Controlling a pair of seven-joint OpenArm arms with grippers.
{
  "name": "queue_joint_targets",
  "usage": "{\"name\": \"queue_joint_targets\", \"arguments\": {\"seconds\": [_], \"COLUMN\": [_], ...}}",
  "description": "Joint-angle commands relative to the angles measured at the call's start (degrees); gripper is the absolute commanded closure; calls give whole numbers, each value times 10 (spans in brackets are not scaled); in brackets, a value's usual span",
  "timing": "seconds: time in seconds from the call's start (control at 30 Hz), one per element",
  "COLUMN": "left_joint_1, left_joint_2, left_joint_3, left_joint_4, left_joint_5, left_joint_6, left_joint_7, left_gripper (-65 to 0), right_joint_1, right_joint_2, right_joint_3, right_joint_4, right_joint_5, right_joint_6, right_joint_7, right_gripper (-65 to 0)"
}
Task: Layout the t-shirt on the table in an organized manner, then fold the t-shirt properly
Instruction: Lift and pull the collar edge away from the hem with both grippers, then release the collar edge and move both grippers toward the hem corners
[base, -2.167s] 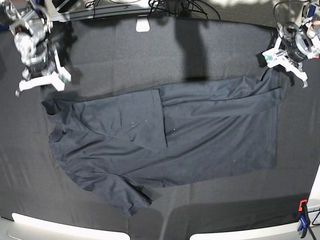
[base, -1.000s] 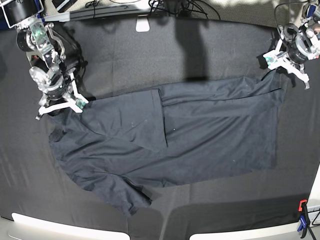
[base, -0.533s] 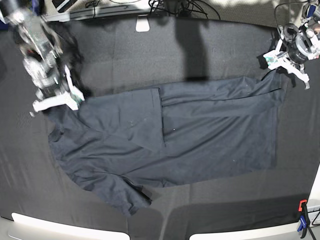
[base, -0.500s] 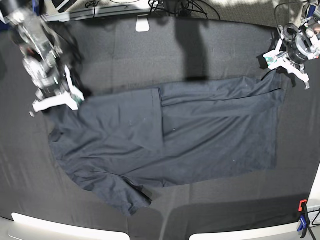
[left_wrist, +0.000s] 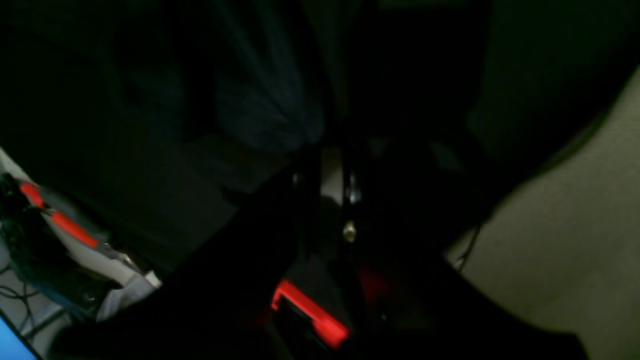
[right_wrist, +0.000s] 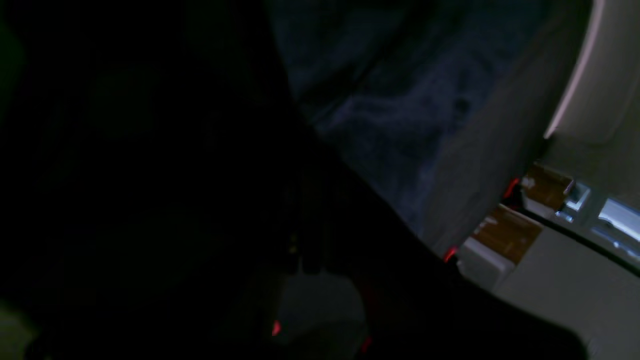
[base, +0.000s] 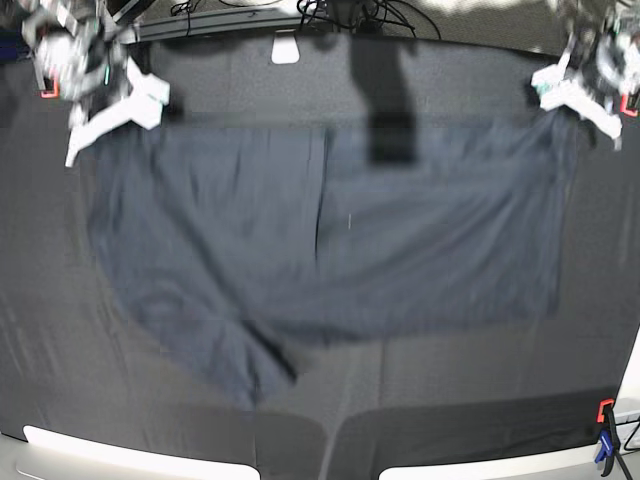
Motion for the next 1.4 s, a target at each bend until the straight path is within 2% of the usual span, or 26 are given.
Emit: {"name": "queue_joint_targets", "arguments": {"seconds": [0.0,0.2,0.33,0.53,0.63,0.7,0.8,0.83,0.87,1.0,1.13,1.23,1.3,1.37], "left_joint_1": [16,77,99,101,101,101,101,101,101,101,101,98,98,98], "left_joint_2": [-18,-43,-43,-43,-43,-43,-43,-43,-43,-44,-58,-80,-80,-72], "left_joint_3": [-4,-4,-4,-4,-4,-4,-4,-4,-4,-4,-4,-17,-55,-106], "left_joint_4": [6,6,6,6,6,6,6,6,7,22,61,101,122,128], "left_joint_5": [1,2,23,23,22,21,18,9,-1,-3,-10,-43,-70,-113], "left_joint_6": [0,0,0,1,0,0,0,0,0,-4,-13,-12,-12,-12], "left_joint_7": [4,7,5,6,35,72,124,138,151,179,189,188,177,143], "left_gripper": [0,0,0,0,0,0,-215,-269,-294,-296,-296,-296,-296,-296], "right_joint_1": [-12,-83,-136,-169,-169,-169,-171,-174,-175,-198,-220,-206,-177,-133], "right_joint_2": [11,14,32,36,37,37,37,37,37,43,48,47,46,35], "right_joint_3": [6,6,6,6,6,6,6,6,6,6,6,6,7,7], "right_joint_4": [9,10,33,68,69,69,75,79,86,133,196,231,235,235], "right_joint_5": [-13,-45,-48,-56,-54,-49,-49,-49,-49,-22,-20,7,45,99], "right_joint_6": [-19,-50,-70,-81,-84,-72,-61,-58,-54,-33,-33,-57,-77,-84], "right_joint_7": [-6,-7,-20,-49,-69,-71,-71,-71,-71,-69,-56,-42,-29,-30], "right_gripper": [0,0,0,0,0,0,-32,-46,-50,-51,-51,-51,-51,-51]}}
